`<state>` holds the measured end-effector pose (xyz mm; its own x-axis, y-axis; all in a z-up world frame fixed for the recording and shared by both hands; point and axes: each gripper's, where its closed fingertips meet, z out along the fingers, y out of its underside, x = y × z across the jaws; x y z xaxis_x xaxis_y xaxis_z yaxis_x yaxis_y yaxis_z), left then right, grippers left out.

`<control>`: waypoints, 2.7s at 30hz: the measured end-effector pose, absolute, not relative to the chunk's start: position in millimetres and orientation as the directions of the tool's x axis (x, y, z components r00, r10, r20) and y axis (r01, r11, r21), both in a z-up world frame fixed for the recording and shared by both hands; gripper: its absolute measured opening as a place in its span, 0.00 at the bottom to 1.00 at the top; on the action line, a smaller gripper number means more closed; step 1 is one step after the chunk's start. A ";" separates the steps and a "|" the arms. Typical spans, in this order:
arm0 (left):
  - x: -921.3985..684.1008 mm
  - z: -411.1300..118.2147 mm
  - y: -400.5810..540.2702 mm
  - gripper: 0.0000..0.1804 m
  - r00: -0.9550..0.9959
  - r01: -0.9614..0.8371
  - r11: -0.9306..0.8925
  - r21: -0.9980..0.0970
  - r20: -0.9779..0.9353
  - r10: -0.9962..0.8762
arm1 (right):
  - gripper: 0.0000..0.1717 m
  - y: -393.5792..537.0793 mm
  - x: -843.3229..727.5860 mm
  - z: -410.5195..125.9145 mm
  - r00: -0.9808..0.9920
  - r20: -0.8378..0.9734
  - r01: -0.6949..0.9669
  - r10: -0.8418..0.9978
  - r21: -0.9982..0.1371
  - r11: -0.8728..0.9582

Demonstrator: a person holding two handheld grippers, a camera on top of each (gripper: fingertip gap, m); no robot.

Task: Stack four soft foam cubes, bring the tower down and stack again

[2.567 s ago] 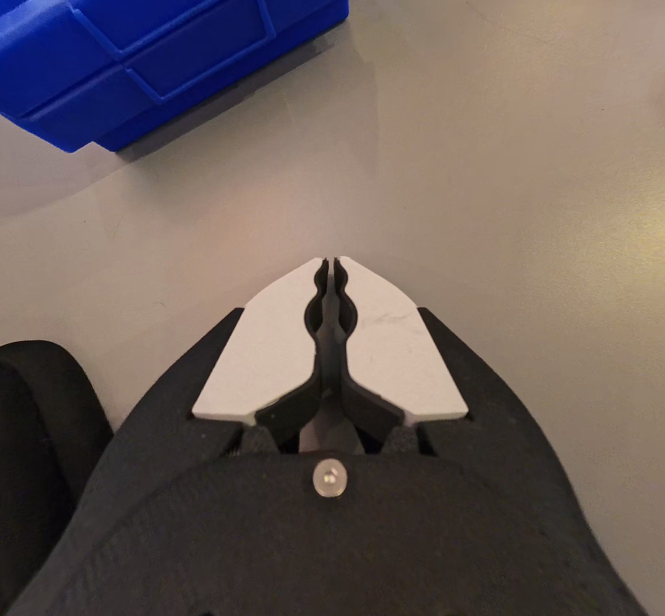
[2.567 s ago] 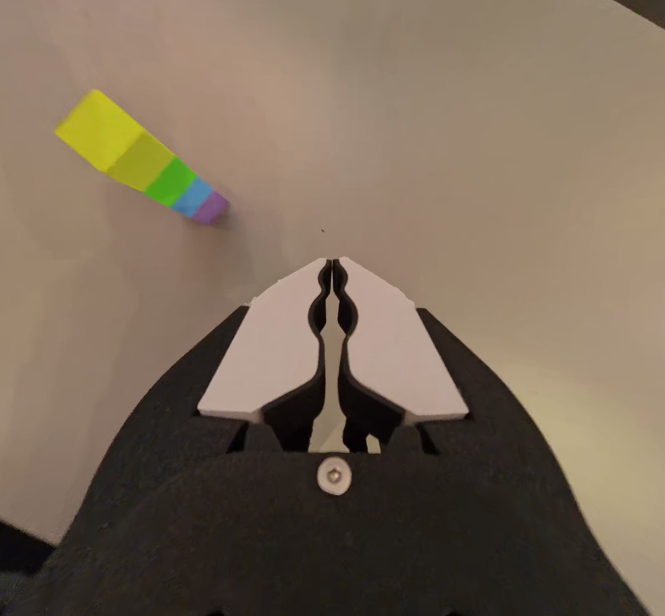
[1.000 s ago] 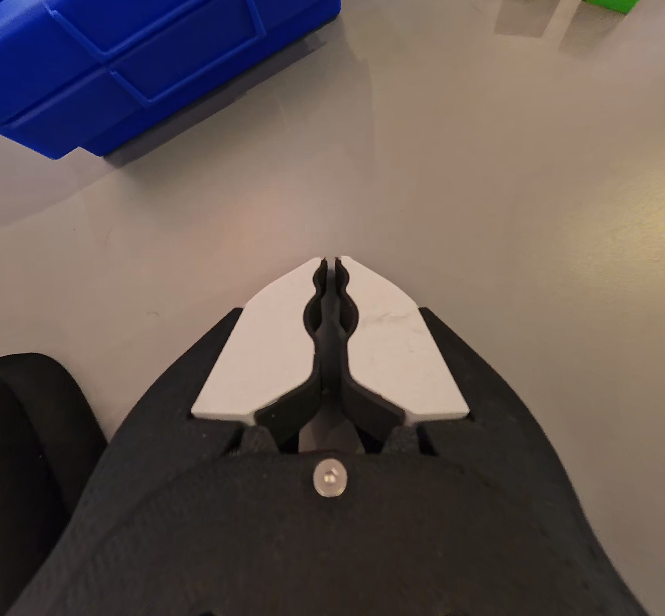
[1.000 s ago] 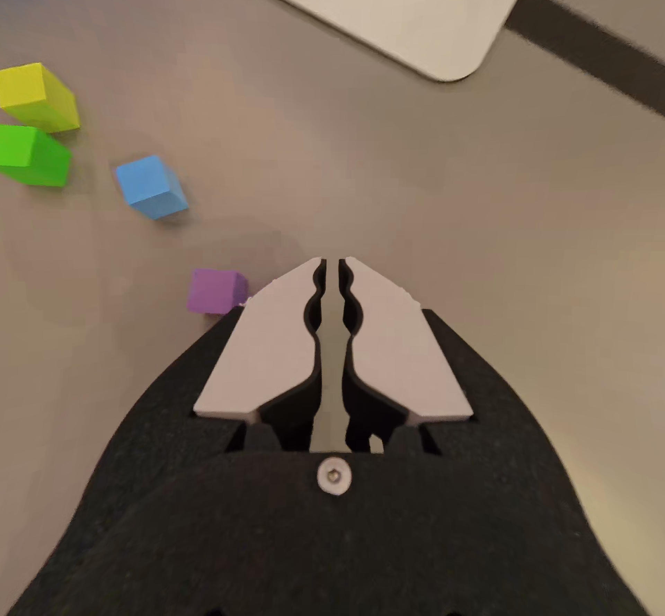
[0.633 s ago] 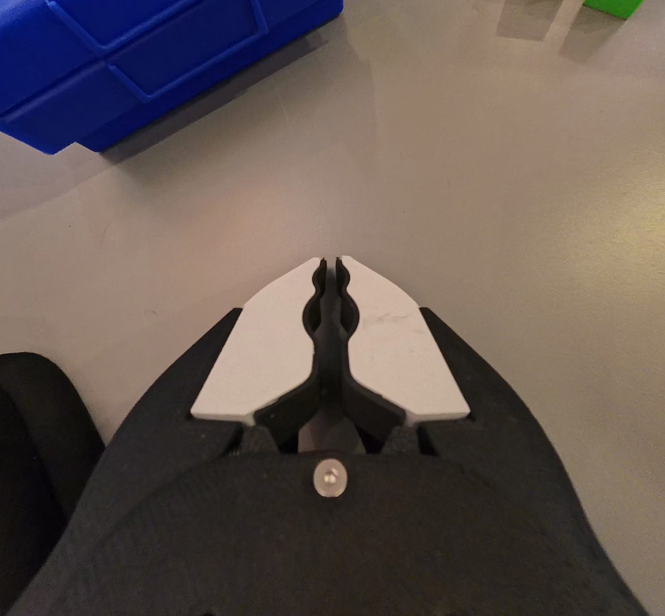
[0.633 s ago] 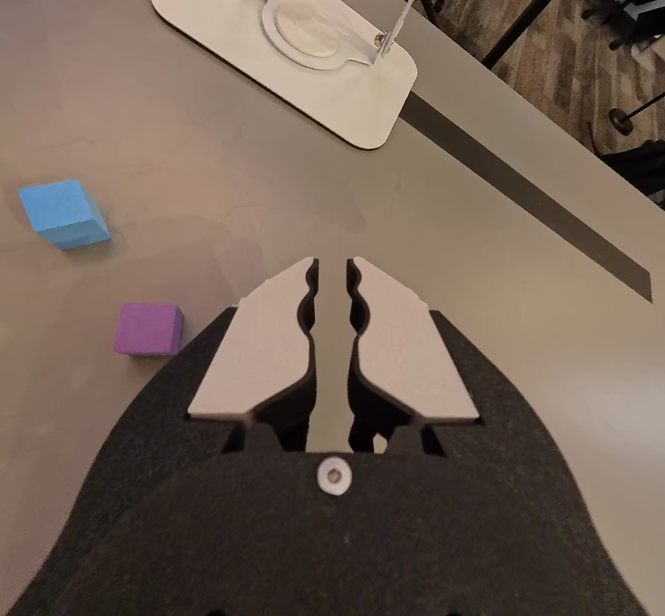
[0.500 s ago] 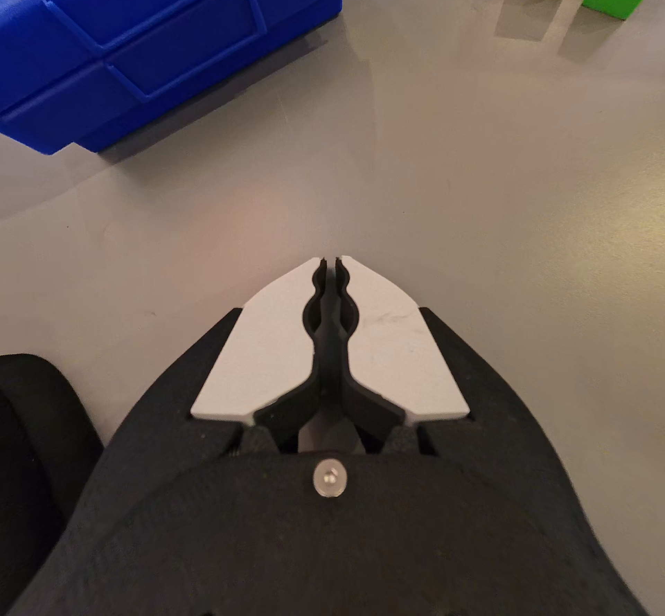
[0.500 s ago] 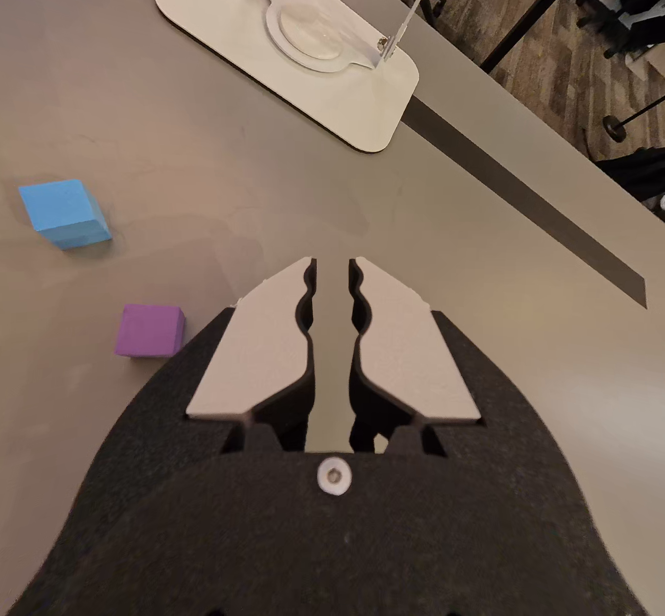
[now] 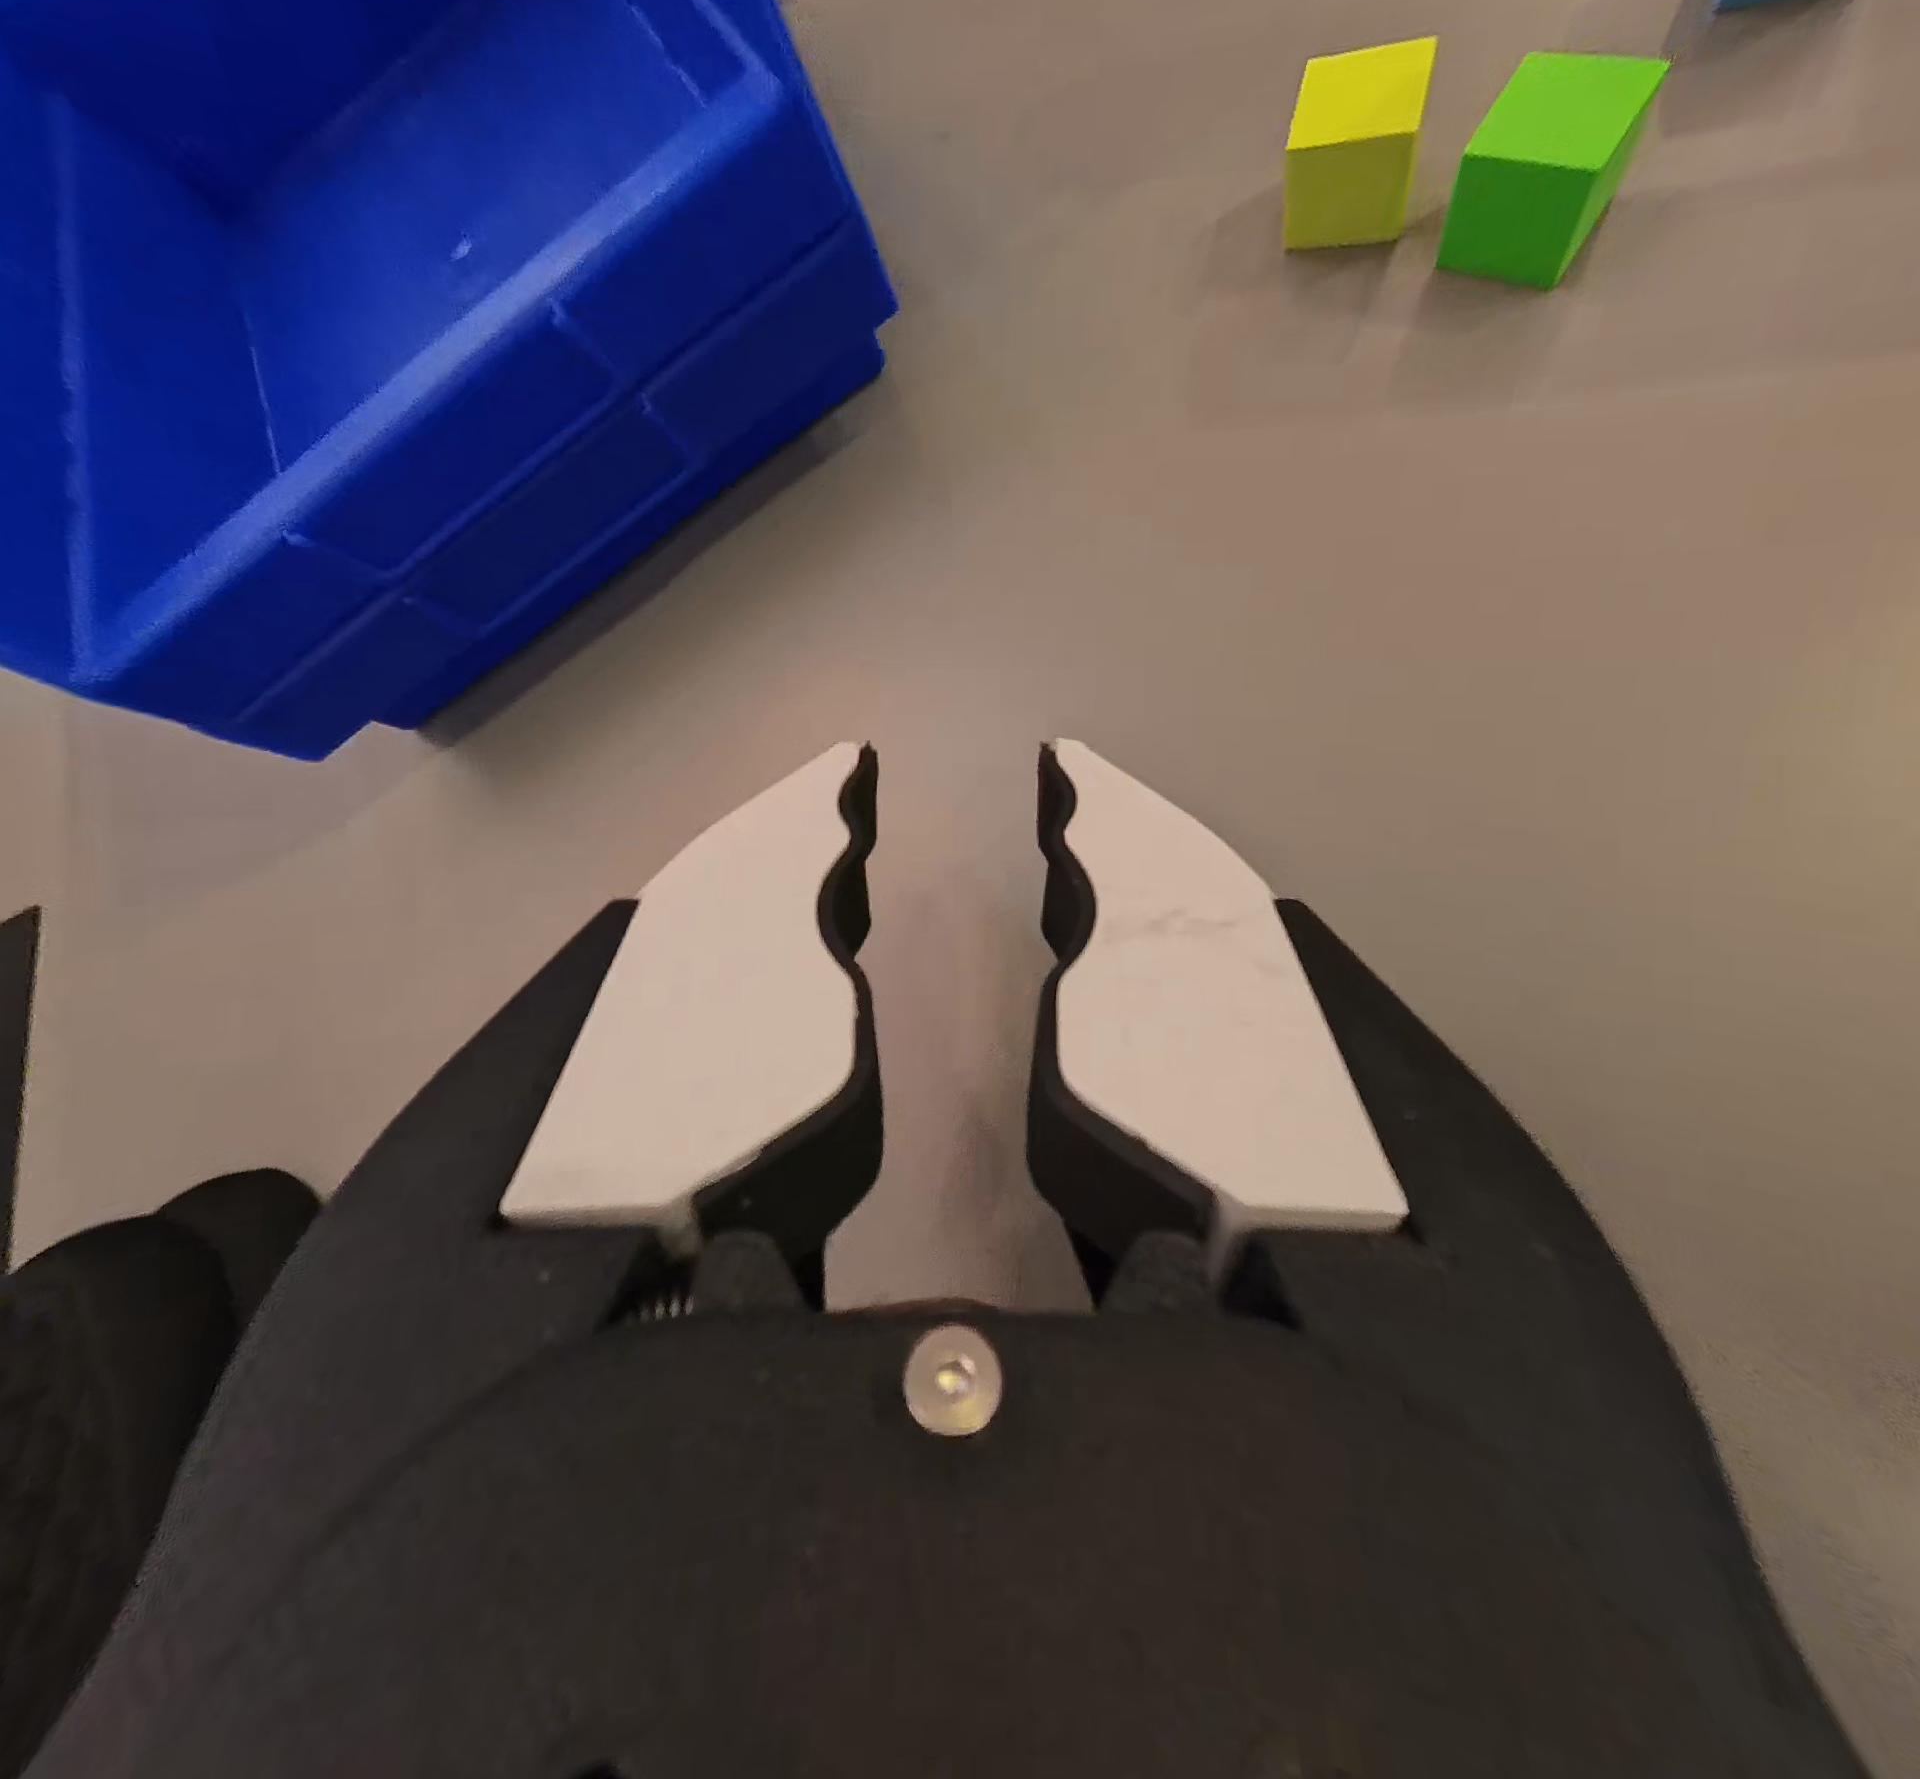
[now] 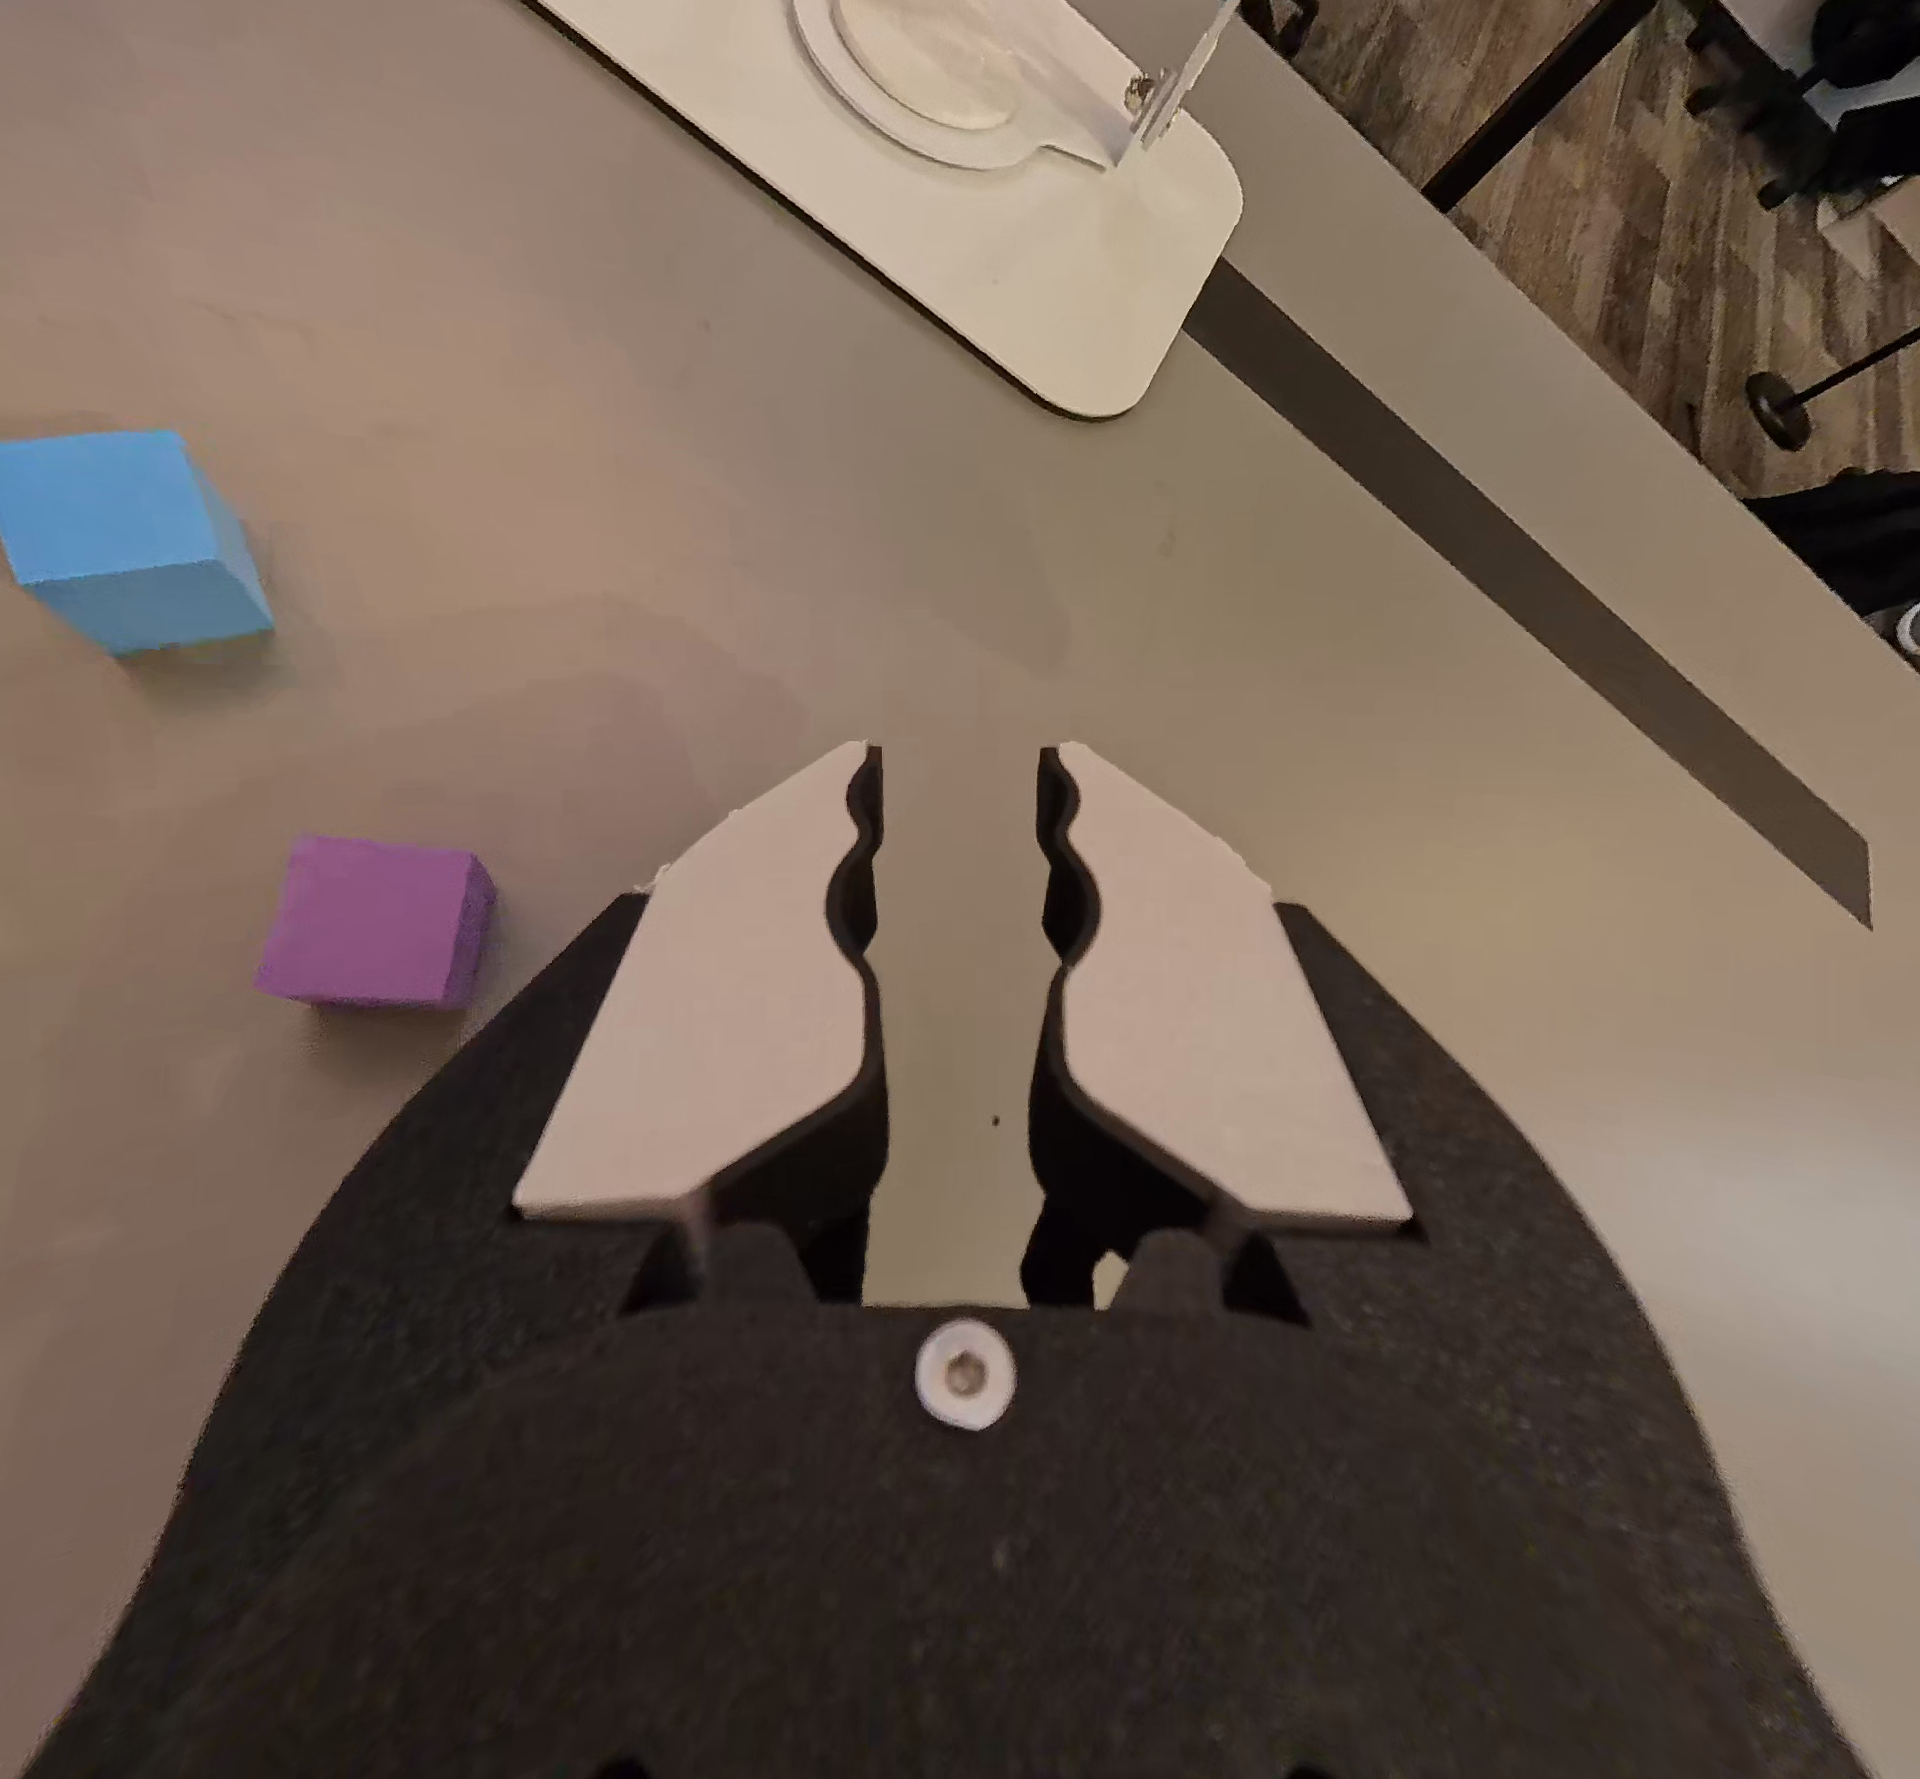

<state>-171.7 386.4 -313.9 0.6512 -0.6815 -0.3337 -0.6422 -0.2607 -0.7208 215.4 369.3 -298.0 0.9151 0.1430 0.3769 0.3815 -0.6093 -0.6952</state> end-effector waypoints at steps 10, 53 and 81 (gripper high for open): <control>-158.6 -326.8 388.6 0.18 0.621 -0.715 -0.261 -0.648 -0.416 -0.664 | 0.17 362.1 217.8 -308.3 0.900 0.403 0.413 0.170 -0.659 -0.628; 72.7 -333.7 385.3 0.15 0.471 -0.725 -0.242 -0.644 -0.209 -0.857 | 0.19 345.3 247.6 -342.7 0.962 0.216 0.271 0.169 -0.658 -0.702; 131.7 -301.2 328.5 0.14 0.090 -0.737 0.055 -0.674 -0.178 -0.980 | 0.17 346.0 245.8 -347.2 0.971 0.140 0.235 0.192 -0.667 -0.707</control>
<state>131.7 328.5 -301.2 0.0900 -0.9799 -0.1782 -0.7368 0.0549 -0.6739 245.8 346.0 -347.2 0.9715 0.1917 0.1398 0.2354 -0.7069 -0.6670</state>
